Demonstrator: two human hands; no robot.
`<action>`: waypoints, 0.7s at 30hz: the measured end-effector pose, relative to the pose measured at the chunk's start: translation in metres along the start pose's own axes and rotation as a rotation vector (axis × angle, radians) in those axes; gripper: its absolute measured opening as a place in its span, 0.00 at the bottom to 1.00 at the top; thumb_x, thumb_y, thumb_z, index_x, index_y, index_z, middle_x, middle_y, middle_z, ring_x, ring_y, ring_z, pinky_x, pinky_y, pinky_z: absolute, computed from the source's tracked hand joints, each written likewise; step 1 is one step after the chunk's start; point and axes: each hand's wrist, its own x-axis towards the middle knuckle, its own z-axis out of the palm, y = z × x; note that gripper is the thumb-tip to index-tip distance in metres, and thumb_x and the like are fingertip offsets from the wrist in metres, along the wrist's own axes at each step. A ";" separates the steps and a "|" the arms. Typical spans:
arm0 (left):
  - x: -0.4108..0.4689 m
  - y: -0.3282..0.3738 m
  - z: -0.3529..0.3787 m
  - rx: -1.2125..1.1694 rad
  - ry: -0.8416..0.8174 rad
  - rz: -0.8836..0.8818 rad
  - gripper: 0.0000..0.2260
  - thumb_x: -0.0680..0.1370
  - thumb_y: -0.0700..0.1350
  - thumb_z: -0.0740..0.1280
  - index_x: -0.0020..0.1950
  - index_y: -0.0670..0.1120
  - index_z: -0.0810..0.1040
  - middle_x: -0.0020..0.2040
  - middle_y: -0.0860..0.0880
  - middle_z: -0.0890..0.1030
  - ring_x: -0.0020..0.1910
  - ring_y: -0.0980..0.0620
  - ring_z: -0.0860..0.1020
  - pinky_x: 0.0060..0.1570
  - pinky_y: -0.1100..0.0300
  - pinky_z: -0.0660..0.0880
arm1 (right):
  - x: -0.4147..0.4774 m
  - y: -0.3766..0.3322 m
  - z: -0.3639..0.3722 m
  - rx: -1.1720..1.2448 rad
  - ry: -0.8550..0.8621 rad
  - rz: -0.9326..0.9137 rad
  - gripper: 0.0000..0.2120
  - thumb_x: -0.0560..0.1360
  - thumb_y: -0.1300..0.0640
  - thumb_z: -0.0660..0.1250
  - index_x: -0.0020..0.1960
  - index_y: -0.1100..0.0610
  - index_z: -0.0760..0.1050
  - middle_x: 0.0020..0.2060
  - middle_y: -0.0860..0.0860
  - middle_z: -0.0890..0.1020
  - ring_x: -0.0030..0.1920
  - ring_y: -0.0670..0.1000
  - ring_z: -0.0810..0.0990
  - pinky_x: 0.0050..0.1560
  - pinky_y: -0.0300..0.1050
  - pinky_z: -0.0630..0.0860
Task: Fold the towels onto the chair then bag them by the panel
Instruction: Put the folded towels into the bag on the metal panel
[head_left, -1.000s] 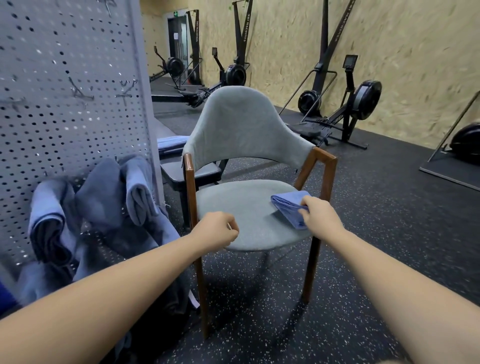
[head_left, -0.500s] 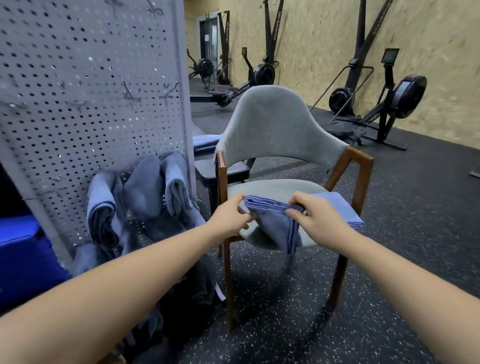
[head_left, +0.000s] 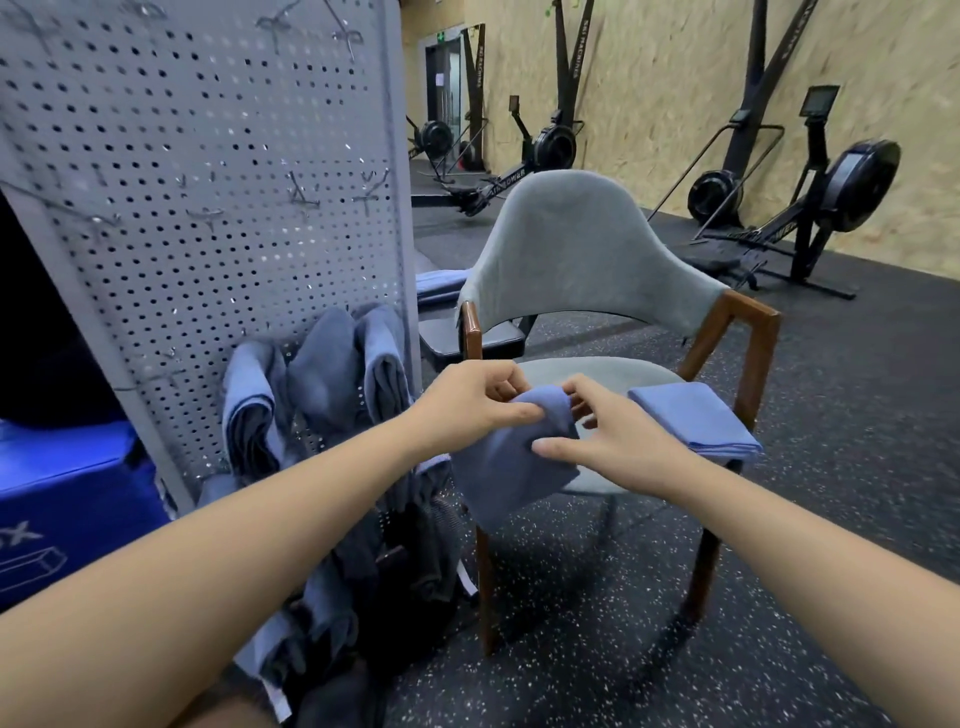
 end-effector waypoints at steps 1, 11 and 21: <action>-0.002 0.003 -0.002 -0.019 -0.012 0.005 0.10 0.76 0.49 0.80 0.46 0.47 0.82 0.38 0.52 0.83 0.38 0.57 0.76 0.43 0.57 0.71 | 0.003 0.000 0.000 0.004 0.032 -0.023 0.20 0.73 0.45 0.81 0.57 0.48 0.75 0.52 0.45 0.82 0.52 0.43 0.80 0.51 0.43 0.75; -0.030 -0.034 -0.019 0.143 -0.116 -0.172 0.14 0.72 0.56 0.81 0.52 0.54 0.82 0.47 0.53 0.87 0.48 0.53 0.85 0.60 0.48 0.82 | 0.014 0.002 -0.019 0.385 0.108 -0.056 0.10 0.81 0.56 0.75 0.49 0.56 0.73 0.38 0.49 0.77 0.42 0.47 0.73 0.46 0.49 0.69; -0.027 -0.030 -0.024 -0.484 0.067 -0.431 0.15 0.84 0.58 0.69 0.56 0.46 0.84 0.48 0.45 0.83 0.49 0.48 0.80 0.56 0.54 0.78 | 0.011 -0.019 -0.005 0.403 0.142 -0.095 0.11 0.80 0.59 0.76 0.48 0.58 0.73 0.34 0.44 0.76 0.38 0.44 0.72 0.39 0.35 0.69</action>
